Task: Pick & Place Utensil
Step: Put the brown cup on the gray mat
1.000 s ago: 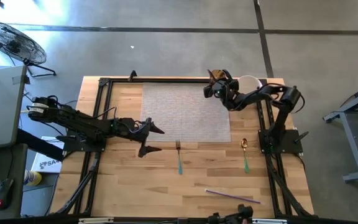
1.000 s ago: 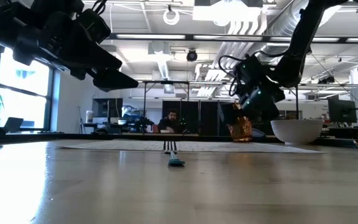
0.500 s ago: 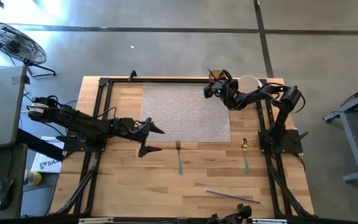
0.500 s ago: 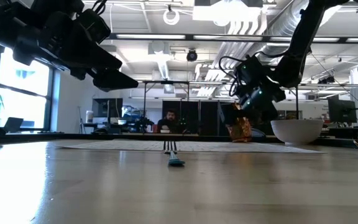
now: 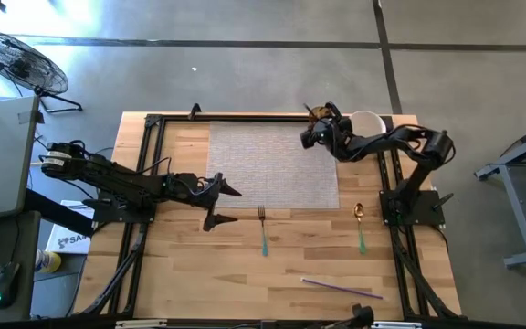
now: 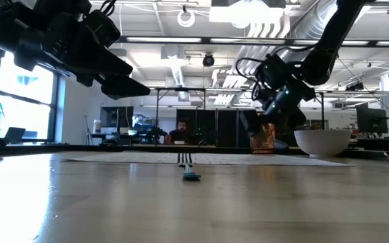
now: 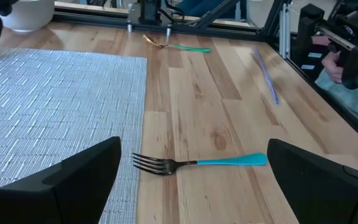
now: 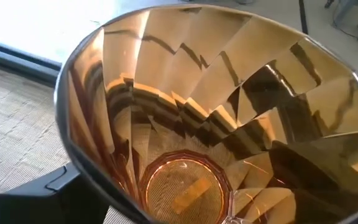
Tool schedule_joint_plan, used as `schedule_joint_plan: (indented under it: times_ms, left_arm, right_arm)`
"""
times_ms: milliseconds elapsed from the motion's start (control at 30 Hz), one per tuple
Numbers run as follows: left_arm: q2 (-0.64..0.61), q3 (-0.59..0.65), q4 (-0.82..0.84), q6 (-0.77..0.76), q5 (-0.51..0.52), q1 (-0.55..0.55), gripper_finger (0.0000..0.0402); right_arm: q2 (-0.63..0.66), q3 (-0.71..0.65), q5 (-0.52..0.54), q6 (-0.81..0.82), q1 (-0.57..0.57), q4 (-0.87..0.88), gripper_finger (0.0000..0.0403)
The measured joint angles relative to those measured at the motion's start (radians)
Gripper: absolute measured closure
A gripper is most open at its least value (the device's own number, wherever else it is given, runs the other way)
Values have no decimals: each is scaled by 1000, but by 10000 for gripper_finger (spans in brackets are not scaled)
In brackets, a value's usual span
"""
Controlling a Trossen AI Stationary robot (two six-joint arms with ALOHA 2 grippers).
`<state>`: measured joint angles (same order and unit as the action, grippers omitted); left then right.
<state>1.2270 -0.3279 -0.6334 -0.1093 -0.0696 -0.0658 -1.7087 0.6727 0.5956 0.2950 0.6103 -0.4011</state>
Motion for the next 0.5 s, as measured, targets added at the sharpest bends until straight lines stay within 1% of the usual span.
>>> schedule_joint_plan:
  times_ms: [333,500]
  left_arm:
    - [0,0,-3,0,0,0,2]
    - [0,0,-2,4,0,0,2]
  right_arm:
    - [7,0,-55,42,-4,29,4]
    - [7,2,-73,64,-4,78,3]
